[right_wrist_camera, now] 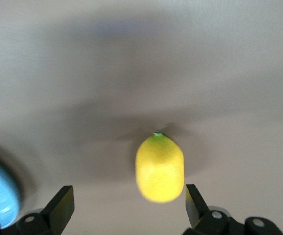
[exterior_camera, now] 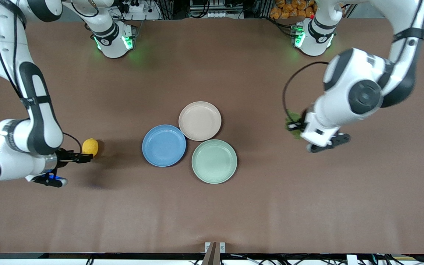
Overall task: Pick lemon and lettuce from blue and beige plates
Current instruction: 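Carry the lettuce away from the beige plate and release it on the table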
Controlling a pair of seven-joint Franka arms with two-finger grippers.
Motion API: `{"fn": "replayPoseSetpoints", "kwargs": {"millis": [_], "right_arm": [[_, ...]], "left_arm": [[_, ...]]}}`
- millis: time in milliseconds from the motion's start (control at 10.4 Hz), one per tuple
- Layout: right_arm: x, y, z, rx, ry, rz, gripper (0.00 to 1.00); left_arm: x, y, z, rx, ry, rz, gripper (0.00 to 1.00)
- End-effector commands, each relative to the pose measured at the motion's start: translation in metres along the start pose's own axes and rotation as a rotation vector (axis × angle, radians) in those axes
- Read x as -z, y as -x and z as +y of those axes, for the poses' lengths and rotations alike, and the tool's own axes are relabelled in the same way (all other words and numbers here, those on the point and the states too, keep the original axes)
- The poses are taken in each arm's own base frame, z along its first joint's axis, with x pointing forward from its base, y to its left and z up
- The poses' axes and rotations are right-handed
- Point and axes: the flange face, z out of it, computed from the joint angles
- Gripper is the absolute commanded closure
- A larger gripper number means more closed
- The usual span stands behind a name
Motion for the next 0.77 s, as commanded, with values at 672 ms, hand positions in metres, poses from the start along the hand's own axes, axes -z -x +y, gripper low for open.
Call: {"fn": "replayPoseSetpoints", "kwargs": {"millis": [672], "right_arm": [[0.234, 0.137, -0.042, 0.077, 0.058, 0.273, 0.00]], "left_arm": [[-0.098, -0.043, -0.056, -0.042, -0.205, -0.090, 0.93]]}}
